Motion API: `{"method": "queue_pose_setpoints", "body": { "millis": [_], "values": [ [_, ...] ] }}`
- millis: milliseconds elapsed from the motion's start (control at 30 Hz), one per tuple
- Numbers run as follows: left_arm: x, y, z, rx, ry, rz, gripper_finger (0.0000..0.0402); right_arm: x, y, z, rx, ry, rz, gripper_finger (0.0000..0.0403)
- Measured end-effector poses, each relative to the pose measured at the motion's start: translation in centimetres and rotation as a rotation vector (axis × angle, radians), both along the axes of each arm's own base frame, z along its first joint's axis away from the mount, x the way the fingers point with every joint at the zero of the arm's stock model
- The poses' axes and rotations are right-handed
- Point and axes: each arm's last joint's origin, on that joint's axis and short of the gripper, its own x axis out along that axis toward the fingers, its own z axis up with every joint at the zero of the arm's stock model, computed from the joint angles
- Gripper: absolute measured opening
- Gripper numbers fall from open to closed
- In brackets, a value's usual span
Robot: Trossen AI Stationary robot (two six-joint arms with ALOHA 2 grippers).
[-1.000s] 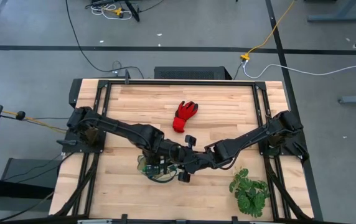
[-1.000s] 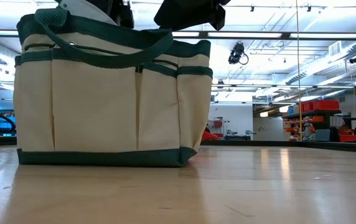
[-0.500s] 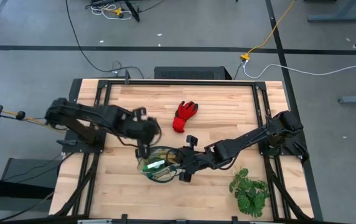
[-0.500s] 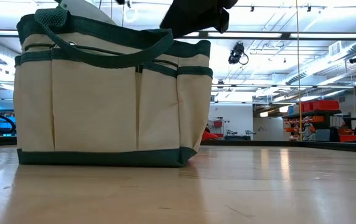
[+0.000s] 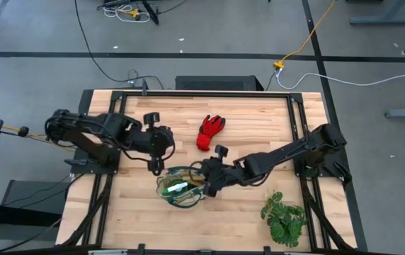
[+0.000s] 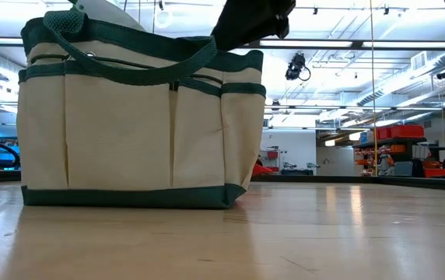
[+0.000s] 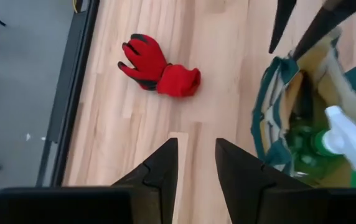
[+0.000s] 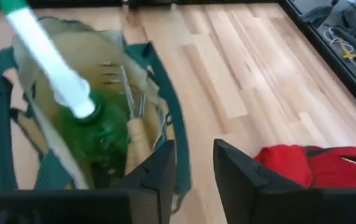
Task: Pick & Place Garden tools in Gardening bag
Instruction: Put the gloves into the gardening bag
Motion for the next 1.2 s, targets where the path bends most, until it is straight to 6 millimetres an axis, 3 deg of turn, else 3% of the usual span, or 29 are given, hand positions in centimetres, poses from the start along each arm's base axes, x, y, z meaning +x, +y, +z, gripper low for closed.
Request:
{"method": "queue_pose_setpoints", "body": {
  "millis": [400,700,1200],
  "values": [
    [0.5,2.2,-0.1,0.049,0.053,-0.031,0.0077,-1.0,-5.5,3.6,0.007,-0.030,-0.069,0.0112],
    [0.7,4.6,-0.2,0.054,0.074,0.018,0.0062,-0.8,-10.1,3.2,0.041,0.057,-0.089,0.0112],
    [0.1,6.6,-0.4,0.056,0.148,0.065,0.0062,-1.3,-18.5,2.6,0.105,0.114,-0.169,0.0112]
  ]
}}
